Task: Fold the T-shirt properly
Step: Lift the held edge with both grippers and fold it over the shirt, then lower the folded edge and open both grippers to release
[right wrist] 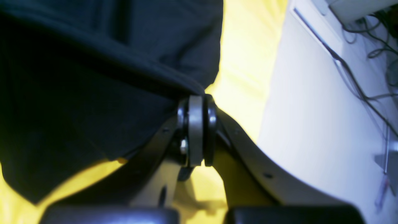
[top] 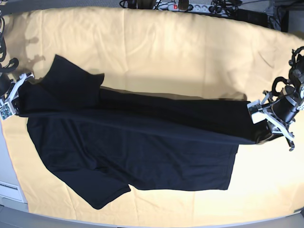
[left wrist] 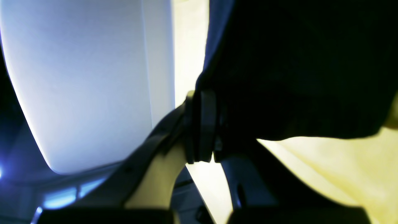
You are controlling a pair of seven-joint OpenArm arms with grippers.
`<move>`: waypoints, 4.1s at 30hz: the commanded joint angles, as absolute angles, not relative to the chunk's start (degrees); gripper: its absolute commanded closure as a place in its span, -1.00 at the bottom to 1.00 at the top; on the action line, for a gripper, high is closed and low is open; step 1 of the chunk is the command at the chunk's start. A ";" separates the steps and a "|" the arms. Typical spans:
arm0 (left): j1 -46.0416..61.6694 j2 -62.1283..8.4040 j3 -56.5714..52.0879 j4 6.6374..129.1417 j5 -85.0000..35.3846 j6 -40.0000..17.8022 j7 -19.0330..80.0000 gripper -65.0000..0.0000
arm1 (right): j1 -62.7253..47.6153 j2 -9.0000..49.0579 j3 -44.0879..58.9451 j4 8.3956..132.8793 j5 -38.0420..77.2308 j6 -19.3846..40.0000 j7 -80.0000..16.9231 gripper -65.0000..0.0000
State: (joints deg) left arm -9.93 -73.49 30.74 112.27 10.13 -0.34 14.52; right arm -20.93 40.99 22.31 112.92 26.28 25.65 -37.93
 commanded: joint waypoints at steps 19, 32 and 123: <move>-13.76 -64.71 29.98 101.75 5.48 -3.73 10.87 1.00 | -6.90 41.89 8.86 101.58 25.58 25.85 -33.39 1.00; -19.46 -58.08 29.98 95.26 5.26 -9.58 8.47 0.99 | 3.16 41.60 2.11 90.63 24.99 23.53 -30.20 0.71; -14.11 -60.27 30.00 92.33 10.09 -32.93 9.82 -0.10 | -5.54 41.93 2.33 97.08 56.60 40.00 -54.28 -0.09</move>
